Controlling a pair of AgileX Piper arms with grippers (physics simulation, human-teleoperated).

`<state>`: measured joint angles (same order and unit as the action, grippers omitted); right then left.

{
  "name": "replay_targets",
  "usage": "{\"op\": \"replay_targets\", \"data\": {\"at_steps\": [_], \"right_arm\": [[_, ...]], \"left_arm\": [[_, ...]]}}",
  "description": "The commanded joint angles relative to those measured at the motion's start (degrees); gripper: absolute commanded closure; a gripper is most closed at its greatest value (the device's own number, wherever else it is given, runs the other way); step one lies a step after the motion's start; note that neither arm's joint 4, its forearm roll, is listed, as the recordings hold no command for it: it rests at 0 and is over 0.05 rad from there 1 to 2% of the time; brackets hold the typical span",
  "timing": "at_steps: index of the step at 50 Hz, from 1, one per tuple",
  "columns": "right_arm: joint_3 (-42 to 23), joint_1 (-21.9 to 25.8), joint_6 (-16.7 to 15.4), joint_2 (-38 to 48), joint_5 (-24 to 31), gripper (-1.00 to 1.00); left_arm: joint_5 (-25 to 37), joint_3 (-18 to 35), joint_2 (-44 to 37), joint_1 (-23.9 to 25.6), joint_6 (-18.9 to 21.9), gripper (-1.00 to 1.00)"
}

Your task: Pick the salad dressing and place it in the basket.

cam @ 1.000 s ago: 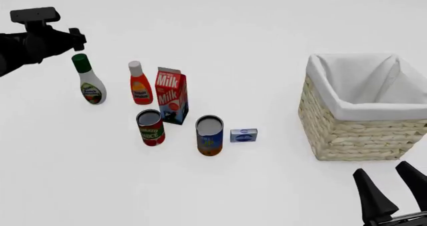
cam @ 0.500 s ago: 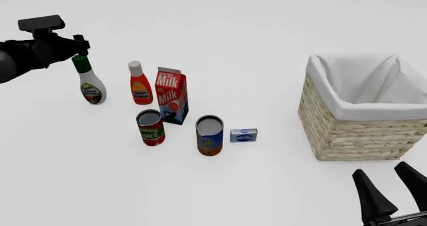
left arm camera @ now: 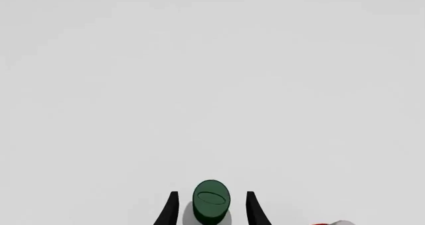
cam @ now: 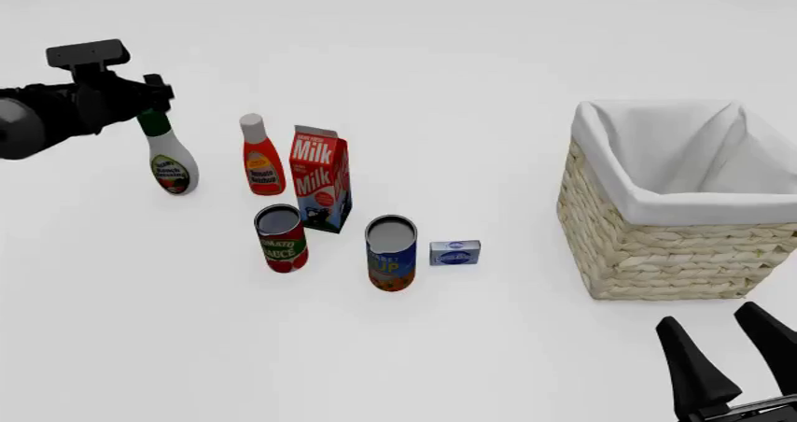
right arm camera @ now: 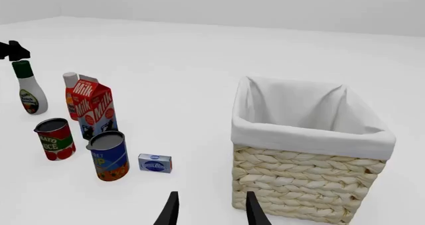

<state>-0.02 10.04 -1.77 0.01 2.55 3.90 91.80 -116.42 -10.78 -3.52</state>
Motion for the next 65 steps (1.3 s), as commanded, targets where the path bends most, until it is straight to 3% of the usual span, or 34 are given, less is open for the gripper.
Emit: {"op": "replay_targets", "data": {"at_steps": [1,46,47,65], "right_arm": [[0.0,-0.1,0.0,0.0,0.1,-1.00],[0.0,0.5,0.0,0.0,0.5,-1.00],[0.0,0.5,0.0,0.0,0.6,-1.00],[0.0,0.7,0.1,0.0,0.8,-1.00]], "left_arm": [[0.5,1.6,-2.1,-0.3,0.1,-1.00],[-1.7,0.1,-5.5,0.1,-0.4,-1.00],[-2.0,-0.1,-5.4,0.1,-0.4,1.00],[-4.6,-2.8,-0.2,-0.9,1.7,1.00]]}}
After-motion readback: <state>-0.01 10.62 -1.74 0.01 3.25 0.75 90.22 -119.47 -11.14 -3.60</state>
